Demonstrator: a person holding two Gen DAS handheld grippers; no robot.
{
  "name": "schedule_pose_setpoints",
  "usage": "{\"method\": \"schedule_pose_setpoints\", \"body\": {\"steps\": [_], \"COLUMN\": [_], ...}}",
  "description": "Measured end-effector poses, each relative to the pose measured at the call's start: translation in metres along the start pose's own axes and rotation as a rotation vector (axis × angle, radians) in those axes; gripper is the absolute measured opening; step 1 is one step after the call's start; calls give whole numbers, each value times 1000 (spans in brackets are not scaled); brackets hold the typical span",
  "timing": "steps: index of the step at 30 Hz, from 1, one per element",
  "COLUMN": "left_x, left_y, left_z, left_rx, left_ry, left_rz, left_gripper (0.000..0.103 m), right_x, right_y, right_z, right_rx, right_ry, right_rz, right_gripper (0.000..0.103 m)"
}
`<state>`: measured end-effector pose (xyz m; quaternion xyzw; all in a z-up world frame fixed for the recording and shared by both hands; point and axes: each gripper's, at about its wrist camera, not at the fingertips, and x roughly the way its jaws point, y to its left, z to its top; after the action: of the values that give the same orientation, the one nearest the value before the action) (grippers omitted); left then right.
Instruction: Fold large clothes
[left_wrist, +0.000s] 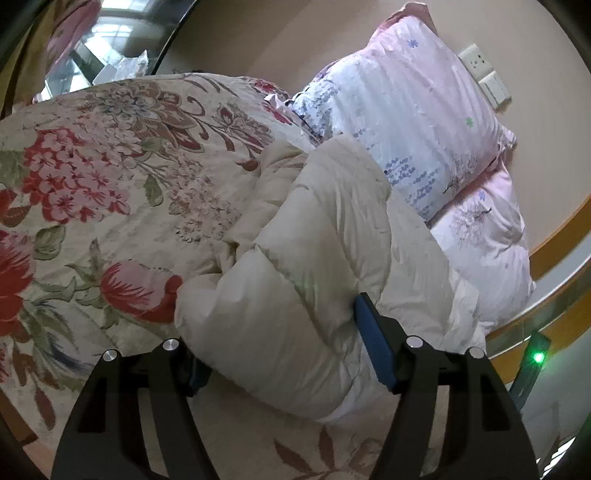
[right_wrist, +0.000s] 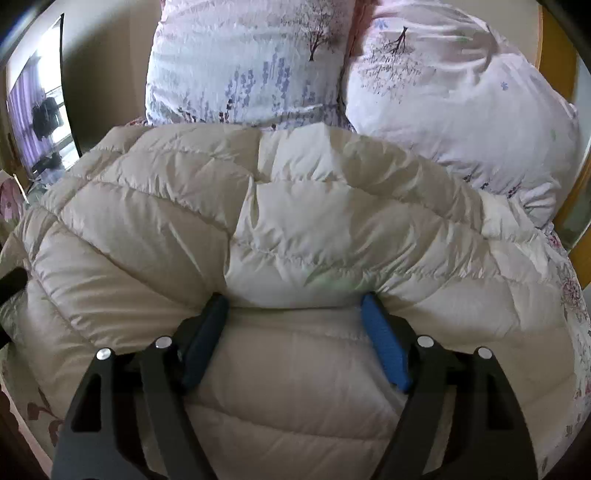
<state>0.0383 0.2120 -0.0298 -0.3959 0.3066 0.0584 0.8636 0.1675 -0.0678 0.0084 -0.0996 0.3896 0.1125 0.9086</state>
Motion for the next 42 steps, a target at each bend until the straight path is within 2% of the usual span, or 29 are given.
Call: {"method": "schedule_pose_setpoints", "body": {"steps": [3, 7, 12, 15, 19, 26, 33, 36, 39, 42], "left_x": [4, 10, 12, 8, -7, -29, -33, -30, -23, -15], "left_y": [1, 1, -1, -12, -38, -99, -161, -193, -219, -240], "left_z": [2, 2, 4, 8, 15, 14, -6, -22, -40, -56], "left_rx": [-25, -54, -69, -38, 37, 190, 333, 404, 459, 515], "left_ry": [-2, 9, 10, -13, -76, -141, -126, -88, -52, -32], "left_rz": [-28, -39, -45, -57, -125, -300, -471, -559, -594, -590], "left_gripper": [54, 54, 54, 45, 38, 37, 37, 37, 37, 37], "right_x": [2, 5, 8, 10, 12, 17, 20, 21, 17, -4], "right_y": [-1, 3, 8, 11, 7, -7, -18, -25, -38, -67], "right_z": [0, -2, -2, -2, 0, 5, 8, 10, 11, 7], "right_rx": [2, -9, -29, -44, -38, 10, 42, 59, 83, 120], "right_ry": [9, 5, 12, 17, 31, 81, 103, 105, 92, 48], "right_rz": [-5, -35, -63, -78, -60, 41, 127, 177, 254, 314], "right_gripper": [79, 84, 85, 86, 86, 89, 90, 90, 90, 87]}}
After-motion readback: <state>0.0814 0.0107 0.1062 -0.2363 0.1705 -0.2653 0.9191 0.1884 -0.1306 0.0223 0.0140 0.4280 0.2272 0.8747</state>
